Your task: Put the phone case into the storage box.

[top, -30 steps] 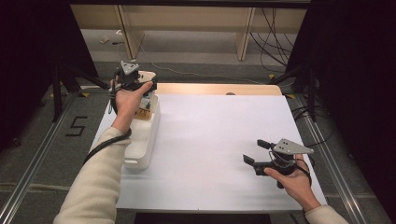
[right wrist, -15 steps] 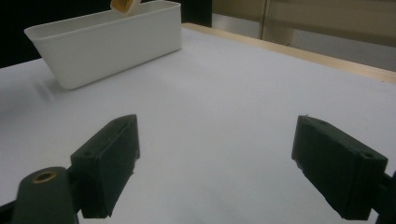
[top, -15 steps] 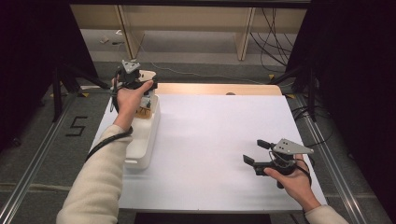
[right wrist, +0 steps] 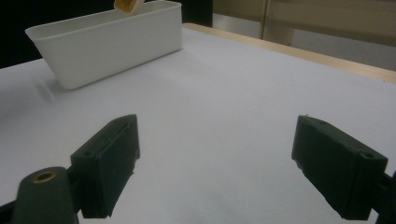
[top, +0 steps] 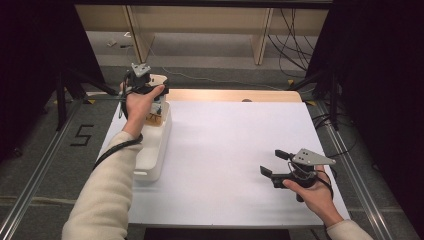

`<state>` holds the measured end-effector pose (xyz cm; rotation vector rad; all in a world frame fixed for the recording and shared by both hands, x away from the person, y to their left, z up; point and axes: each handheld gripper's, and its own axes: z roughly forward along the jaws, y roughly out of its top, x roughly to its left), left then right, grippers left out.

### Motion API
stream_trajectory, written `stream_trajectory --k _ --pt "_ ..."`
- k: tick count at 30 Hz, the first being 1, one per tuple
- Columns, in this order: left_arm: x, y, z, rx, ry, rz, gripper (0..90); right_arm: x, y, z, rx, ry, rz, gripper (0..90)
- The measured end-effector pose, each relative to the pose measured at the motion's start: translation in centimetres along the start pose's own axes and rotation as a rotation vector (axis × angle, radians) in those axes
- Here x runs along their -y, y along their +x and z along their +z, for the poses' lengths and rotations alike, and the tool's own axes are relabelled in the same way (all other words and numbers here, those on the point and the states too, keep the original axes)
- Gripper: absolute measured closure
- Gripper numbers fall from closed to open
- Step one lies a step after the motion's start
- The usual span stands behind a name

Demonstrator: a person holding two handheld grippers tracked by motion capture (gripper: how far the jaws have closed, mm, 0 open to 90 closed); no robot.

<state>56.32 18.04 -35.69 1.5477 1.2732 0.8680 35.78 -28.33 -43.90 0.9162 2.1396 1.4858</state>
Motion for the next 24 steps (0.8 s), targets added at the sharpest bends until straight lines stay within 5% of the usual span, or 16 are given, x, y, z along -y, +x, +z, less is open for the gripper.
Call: stream_trajectory --k 24 --pt "0.08 0.73 0.76 -0.021 0.008 0.011 11.2 0.01 -0.03 -0.02 0.001 0.000 0.000 16.0"
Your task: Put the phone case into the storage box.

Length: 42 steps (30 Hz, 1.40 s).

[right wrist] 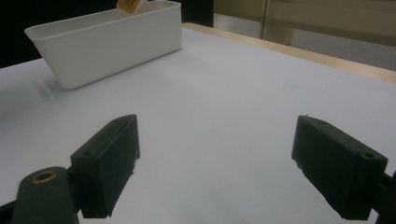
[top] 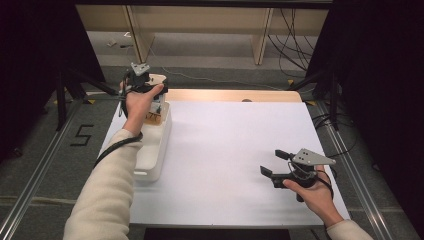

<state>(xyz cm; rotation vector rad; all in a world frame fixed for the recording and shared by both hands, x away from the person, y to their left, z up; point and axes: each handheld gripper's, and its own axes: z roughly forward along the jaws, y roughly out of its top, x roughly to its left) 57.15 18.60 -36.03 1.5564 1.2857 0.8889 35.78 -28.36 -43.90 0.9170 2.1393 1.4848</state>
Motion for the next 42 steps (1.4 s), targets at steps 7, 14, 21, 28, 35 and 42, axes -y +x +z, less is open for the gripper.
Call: stream_trajectory --k 7,14,21,28,35,42 --pt "0.1 0.1 0.3 -0.004 0.005 0.010 11.2 0.0 0.0 0.0 0.001 0.004 -0.001 16.0" --pt "0.2 0.2 0.5 -0.006 0.007 0.009 11.2 0.0 0.0 0.0 0.000 0.003 0.000 16.0" --pt "0.2 0.3 0.7 -0.005 0.010 0.001 11.2 0.0 0.0 0.0 -0.001 0.001 -0.001 16.0" --pt "0.3 0.3 0.8 -0.002 0.012 0.000 11.2 0.0 0.0 0.0 -0.001 0.002 -0.001 16.0" --pt "0.3 0.3 1.0 0.000 0.013 -0.004 11.2 0.0 0.0 0.0 -0.002 0.002 -0.001 16.0" --pt "0.4 0.2 1.2 0.004 0.016 -0.004 11.2 0.0 0.0 0.0 -0.002 0.002 -0.001 16.0"
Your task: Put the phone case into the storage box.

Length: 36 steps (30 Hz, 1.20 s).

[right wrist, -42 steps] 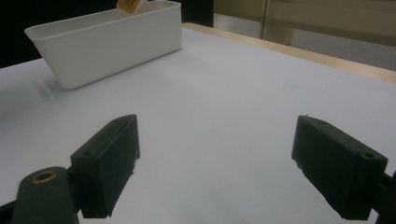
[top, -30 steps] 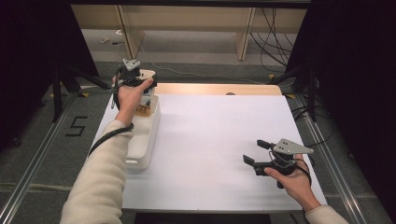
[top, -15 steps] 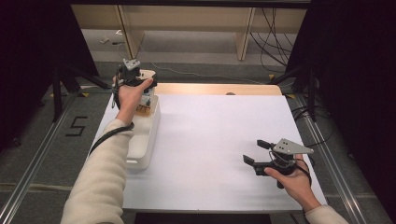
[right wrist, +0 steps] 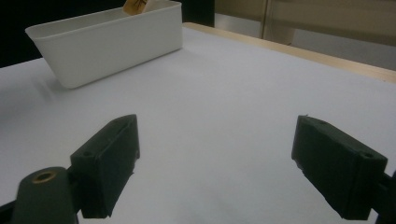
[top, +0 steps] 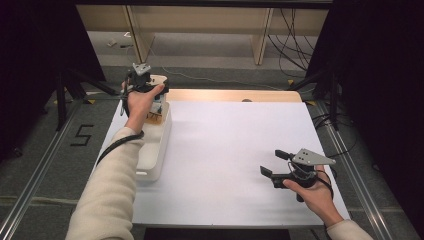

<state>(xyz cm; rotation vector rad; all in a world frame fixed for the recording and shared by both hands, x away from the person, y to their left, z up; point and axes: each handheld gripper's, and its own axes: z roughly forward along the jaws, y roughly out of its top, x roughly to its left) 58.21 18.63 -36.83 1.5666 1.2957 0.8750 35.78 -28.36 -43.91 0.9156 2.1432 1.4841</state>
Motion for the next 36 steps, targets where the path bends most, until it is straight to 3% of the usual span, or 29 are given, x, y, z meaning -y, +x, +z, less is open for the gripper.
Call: stream_trajectory --k 36 --pt "0.2 -0.1 1.4 0.015 0.025 -0.008 11.1 0.0 0.0 0.0 -0.002 0.000 0.001 16.0"
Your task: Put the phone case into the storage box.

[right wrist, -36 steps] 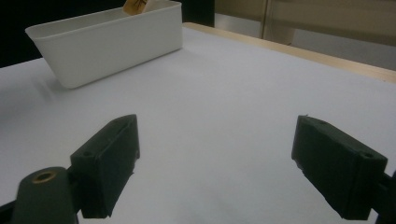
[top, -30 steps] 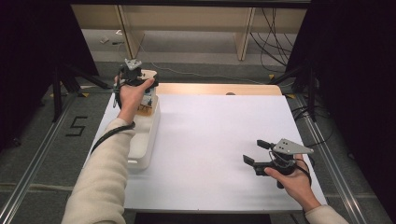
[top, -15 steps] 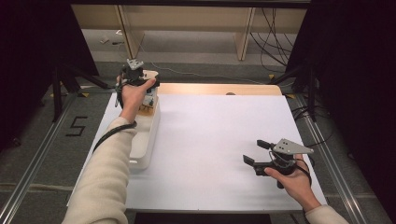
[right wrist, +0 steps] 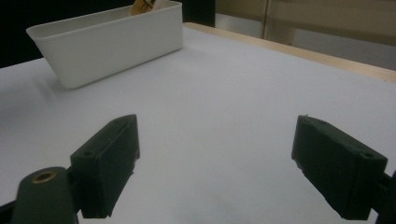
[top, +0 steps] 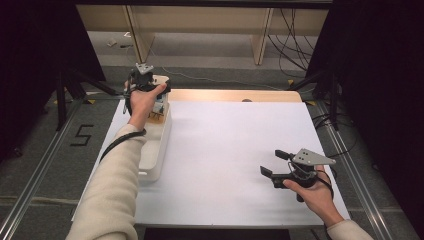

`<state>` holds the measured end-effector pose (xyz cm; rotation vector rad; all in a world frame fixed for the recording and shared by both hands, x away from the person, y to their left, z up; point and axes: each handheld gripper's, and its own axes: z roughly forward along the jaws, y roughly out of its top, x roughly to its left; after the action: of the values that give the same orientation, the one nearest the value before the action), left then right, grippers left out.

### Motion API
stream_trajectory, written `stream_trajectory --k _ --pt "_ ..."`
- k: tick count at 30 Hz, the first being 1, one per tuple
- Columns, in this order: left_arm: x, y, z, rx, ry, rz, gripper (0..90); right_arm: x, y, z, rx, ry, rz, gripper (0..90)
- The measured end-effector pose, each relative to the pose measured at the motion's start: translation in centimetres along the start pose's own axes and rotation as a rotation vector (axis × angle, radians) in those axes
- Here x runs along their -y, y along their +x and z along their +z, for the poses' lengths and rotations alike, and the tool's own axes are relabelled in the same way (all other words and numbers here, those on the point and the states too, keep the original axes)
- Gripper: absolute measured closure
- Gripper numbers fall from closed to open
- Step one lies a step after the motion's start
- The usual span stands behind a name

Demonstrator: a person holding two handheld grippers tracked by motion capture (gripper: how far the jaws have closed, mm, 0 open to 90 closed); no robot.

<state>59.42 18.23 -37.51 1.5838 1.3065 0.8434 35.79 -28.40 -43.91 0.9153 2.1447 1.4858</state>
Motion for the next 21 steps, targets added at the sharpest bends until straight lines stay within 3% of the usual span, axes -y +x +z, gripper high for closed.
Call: stream_trajectory --k 21 --pt "0.40 0.16 0.69 -0.008 0.020 -0.001 11.1 -0.01 -0.01 -0.01 0.000 -0.001 0.000 15.9"
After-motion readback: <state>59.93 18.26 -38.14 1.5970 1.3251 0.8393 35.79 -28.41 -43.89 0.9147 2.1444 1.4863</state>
